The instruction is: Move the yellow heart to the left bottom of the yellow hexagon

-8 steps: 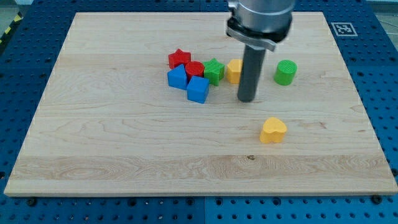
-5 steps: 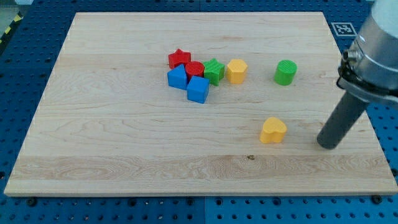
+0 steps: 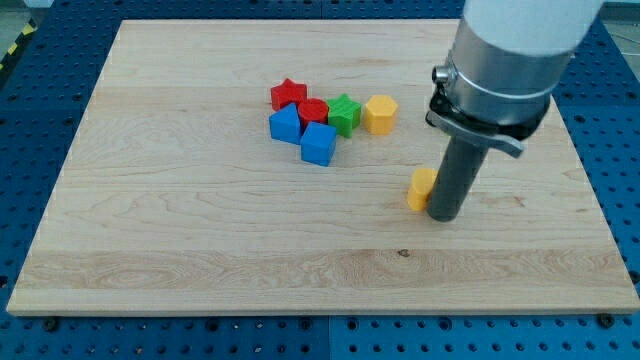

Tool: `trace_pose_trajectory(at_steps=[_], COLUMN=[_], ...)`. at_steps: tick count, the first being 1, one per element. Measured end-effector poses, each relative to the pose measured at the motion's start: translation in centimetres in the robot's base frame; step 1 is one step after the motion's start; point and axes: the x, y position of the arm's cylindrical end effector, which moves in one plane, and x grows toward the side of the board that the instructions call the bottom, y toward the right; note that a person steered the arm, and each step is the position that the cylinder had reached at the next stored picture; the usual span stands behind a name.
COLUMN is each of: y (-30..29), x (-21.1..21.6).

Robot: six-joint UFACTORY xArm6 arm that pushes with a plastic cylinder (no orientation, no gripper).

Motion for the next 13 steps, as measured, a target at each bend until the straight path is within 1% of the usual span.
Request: trace_pose_trajectory(at_steps=[1, 2, 3, 4, 5, 6, 7, 8, 9, 10, 11, 12, 13], y=[-1.1, -0.9, 3.5, 6.3, 3.8, -2.1, -6.4, -9.4, -9.3, -3.8, -0.1, -1.0, -2.8], x=[-2.4, -2.7, -2.5, -2.6, -2.5, -2.5, -3.5, -4.8, -4.1, -3.8, -4.1, -4.2, -5.4])
